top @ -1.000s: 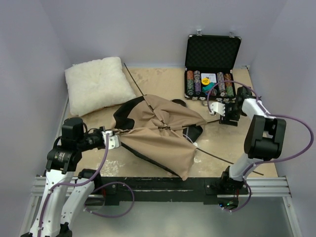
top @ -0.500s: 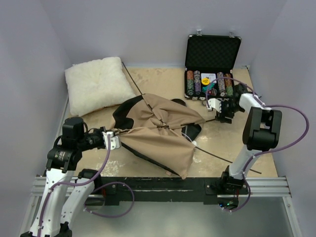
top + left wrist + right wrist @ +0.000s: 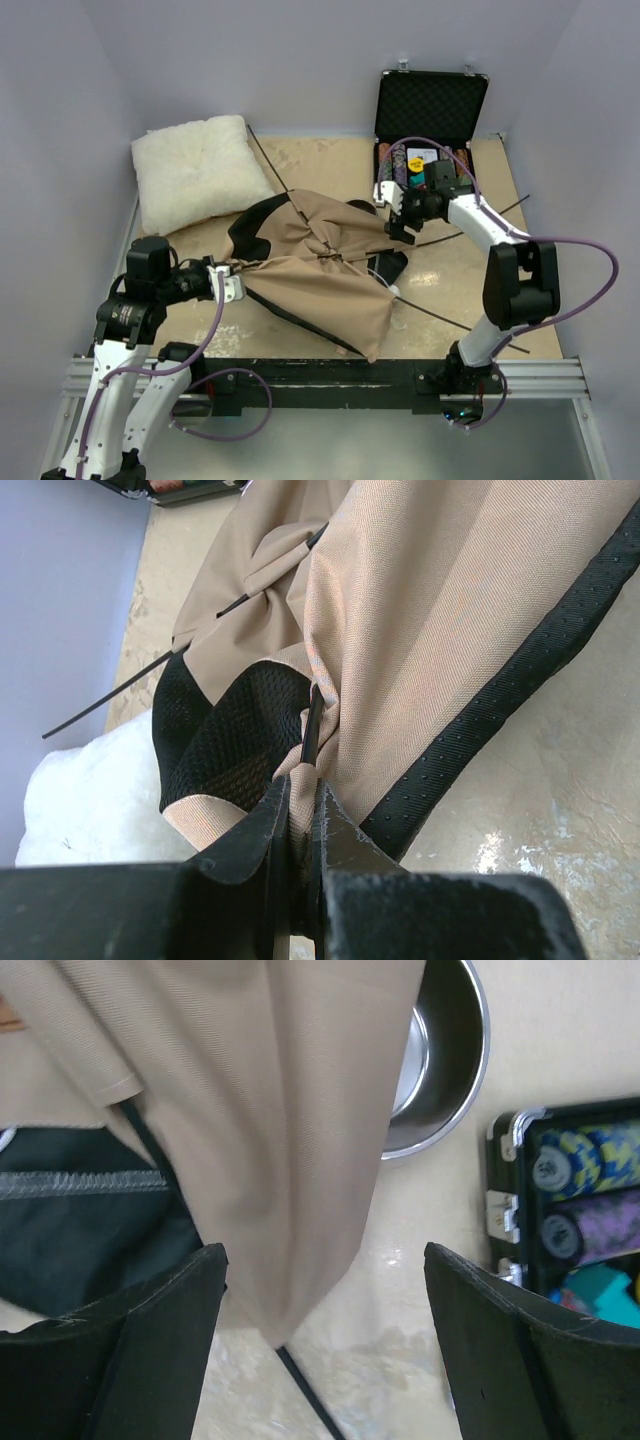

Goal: Set up the pet tent

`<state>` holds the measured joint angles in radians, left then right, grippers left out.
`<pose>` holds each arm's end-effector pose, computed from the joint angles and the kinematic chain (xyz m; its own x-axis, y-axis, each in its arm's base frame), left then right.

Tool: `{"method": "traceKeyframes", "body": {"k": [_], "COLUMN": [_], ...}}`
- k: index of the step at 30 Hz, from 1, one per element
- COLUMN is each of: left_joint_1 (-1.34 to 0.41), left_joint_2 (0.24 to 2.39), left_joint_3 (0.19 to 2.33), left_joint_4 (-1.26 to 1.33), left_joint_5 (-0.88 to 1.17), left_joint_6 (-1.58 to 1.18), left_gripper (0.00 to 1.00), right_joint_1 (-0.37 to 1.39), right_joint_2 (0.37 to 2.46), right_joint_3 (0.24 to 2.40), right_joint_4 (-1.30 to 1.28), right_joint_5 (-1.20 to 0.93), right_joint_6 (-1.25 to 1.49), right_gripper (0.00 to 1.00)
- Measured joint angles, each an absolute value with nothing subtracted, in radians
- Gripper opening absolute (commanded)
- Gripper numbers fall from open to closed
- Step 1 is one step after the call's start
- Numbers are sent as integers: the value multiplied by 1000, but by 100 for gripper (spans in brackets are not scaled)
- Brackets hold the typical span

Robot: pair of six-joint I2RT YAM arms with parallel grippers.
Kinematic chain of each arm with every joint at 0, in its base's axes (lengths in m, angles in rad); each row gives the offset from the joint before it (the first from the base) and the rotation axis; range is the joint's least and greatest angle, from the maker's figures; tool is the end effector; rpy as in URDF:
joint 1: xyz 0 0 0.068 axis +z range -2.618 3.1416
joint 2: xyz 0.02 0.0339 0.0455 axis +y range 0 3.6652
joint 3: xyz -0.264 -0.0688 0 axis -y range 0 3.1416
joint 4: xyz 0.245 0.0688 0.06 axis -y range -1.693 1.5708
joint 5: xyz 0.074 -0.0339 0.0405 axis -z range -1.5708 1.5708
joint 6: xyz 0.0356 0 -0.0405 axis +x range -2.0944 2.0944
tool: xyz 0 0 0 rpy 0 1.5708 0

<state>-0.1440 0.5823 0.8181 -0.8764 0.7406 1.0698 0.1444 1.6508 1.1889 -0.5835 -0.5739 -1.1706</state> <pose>0.0996 -0.0387 0.3143 0.2784 0.6138 -0.7388 0.8268 0.2383 0.5095 0.3330 0.0679 0.2313 0.0259 -0.7778 -0.6280 -0.9405 0.1939 -0.2789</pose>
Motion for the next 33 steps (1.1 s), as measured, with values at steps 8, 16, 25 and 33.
{"method": "traceKeyframes", "body": {"k": [8,16,25,33], "left_joint_1": [-144,-144,-144,-144], "left_joint_2": [582,587,645,752], "left_joint_3": [805,794,857,1053], "left_joint_4": [-868,-860,-1024,-1195], "left_joint_5": [739,717,739,873], "left_joint_6": [1067,1053,1067,1081], "left_gripper": [0,60,93,89], "right_joint_1": [116,115,103,102], "right_joint_2": [1770,1800,1814,1815], "right_joint_3": [1090,1090,1096,1097], "right_joint_4": [-371,-361,-292,-274], "right_joint_5": [-405,-393,-348,-332], "right_joint_6": [-989,-958,-900,-859], "right_gripper": [29,0,0,0]}}
